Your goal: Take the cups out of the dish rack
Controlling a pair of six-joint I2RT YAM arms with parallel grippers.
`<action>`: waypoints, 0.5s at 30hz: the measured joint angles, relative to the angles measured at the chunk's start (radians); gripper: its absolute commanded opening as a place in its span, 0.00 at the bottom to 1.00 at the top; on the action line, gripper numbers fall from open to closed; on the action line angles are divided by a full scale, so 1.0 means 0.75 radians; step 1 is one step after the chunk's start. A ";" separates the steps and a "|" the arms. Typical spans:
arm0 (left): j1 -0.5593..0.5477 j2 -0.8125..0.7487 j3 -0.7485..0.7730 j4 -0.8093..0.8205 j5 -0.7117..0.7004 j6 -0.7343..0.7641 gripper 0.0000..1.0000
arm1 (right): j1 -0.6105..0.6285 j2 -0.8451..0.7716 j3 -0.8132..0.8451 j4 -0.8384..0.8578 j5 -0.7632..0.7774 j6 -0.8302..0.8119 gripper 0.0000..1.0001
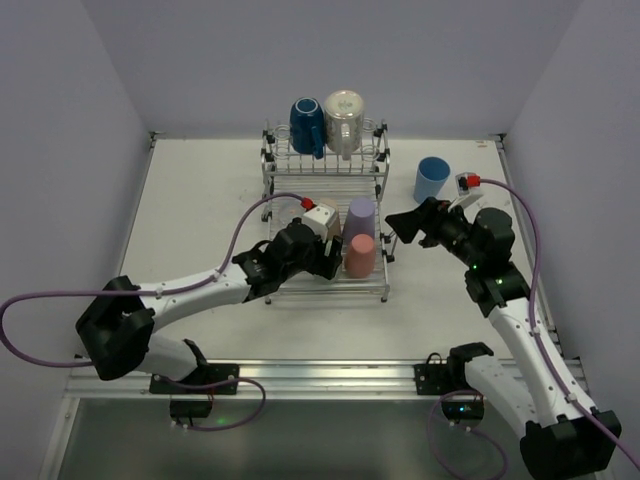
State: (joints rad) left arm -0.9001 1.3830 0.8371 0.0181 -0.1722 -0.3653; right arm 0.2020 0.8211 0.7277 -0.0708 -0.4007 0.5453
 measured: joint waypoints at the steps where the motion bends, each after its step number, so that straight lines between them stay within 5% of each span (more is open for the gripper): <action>1: 0.000 0.010 0.001 0.000 -0.012 0.008 0.73 | 0.003 -0.009 -0.006 0.004 -0.010 0.007 0.82; 6: 0.000 0.007 0.001 -0.001 -0.065 0.024 0.51 | 0.034 -0.051 -0.032 0.025 -0.031 0.044 0.81; 10: 0.000 -0.096 -0.019 -0.011 -0.092 0.023 0.48 | 0.101 -0.097 -0.086 0.106 -0.060 0.108 0.80; 15: 0.000 -0.468 -0.099 0.046 -0.073 -0.004 0.48 | 0.174 -0.165 -0.260 0.319 -0.106 0.268 0.76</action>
State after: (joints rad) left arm -0.9001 1.0321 0.7631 0.0528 -0.2272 -0.3679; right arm 0.3325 0.6975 0.5327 0.1684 -0.4801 0.7460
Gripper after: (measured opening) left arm 0.676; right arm 0.789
